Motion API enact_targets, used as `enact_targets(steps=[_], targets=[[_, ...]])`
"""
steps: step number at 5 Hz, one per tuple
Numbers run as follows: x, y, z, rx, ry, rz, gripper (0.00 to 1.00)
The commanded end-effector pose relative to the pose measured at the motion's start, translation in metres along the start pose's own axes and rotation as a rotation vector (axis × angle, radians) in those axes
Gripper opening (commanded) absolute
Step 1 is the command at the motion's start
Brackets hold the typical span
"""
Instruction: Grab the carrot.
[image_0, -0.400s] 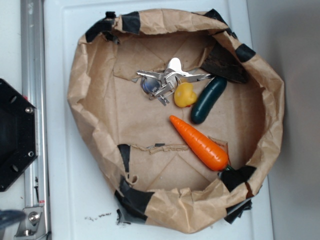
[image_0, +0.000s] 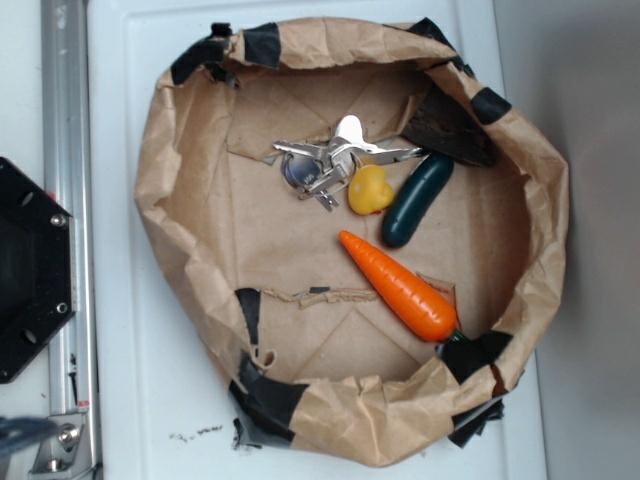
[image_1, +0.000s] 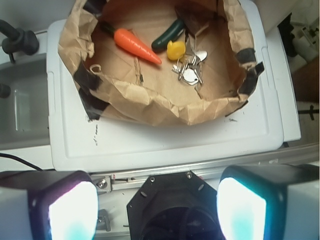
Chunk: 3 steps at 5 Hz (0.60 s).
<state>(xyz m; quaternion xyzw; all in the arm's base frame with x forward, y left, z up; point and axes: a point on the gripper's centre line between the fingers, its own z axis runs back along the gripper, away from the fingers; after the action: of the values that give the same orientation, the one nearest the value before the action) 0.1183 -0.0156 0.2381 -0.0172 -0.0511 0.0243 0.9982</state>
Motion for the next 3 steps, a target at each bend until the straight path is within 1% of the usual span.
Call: enact_targets(steps=[1,2,3], targets=[[0.094,0.013,-0.063,-0.108,-0.208,-0.178,1.0],[0.126,0.008,-0.099,-0.086,-0.214,-0.274,1.0],[0.144,-0.006,-0.135,-0.061,-0.188,-0.342,1.0]])
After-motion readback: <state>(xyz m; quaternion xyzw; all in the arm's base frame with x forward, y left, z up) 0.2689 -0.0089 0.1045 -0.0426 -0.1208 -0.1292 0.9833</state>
